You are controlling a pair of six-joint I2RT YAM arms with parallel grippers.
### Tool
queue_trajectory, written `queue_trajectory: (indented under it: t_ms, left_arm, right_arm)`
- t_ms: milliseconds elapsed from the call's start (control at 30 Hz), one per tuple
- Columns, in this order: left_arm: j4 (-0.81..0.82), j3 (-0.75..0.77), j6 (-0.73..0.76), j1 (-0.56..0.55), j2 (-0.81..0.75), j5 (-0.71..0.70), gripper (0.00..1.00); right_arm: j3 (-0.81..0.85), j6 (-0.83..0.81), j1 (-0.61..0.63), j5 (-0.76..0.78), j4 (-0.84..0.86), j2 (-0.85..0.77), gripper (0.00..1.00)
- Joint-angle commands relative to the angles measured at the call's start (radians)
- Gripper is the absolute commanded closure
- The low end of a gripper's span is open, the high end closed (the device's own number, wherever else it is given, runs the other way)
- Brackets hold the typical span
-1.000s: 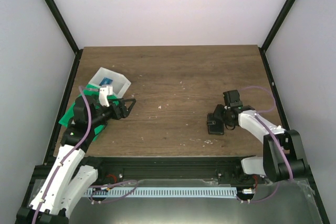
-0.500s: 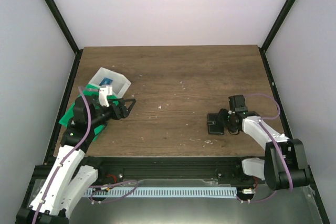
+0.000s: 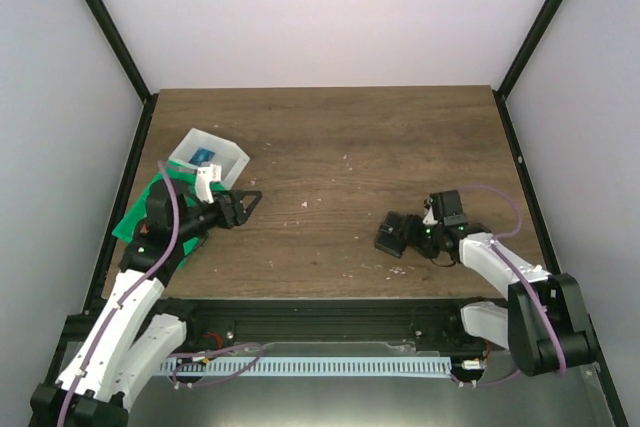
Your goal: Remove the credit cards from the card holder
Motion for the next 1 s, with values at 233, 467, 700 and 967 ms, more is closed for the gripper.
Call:
queue_trajectory:
  t_ms: [233,467,700,967]
  left_arm:
    - [0.128,-0.065,-0.129,-0.143,0.105,0.102,0.38]
    - [0.213,-0.125,-0.192,-0.215,0.116,0.082,0.41]
    - [0.201,-0.099,-0.182,-0.222,0.151,0.083,0.43]
    - [0.202,-0.113,-0.175,-0.222,0.16,0.068,0.44]
  right_arm:
    - [-0.039,0.081,0.098,-0.012,0.112,-0.042,0.52]
    - [-0.14,0.181,0.101,-0.018,0.268,-0.047,0.52]
    - [-0.14,0.188,0.103,-0.026,0.315,0.029,0.48]
    - [-0.122,0.187,0.12,0.005,0.347,0.088,0.6]
